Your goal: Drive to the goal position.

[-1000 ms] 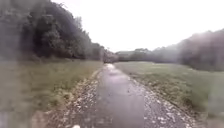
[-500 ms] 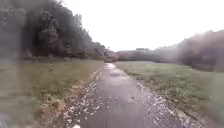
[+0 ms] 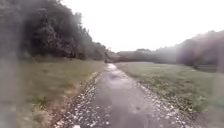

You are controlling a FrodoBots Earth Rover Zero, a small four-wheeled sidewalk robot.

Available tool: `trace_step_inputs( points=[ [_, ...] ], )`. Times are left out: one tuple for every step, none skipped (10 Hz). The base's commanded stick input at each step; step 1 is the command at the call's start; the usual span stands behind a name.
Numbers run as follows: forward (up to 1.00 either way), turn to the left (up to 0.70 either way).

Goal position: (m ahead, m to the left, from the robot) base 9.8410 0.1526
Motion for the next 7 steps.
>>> trace_step_inputs(
  points=[
    [0.7,0.0],
    [0.7,0.0],
    [0.7,0.0],
    [0.7,0.0],
    [0.7,0.0],
    [0.7,0.0],
    [0.7,0.0]
  ],
)
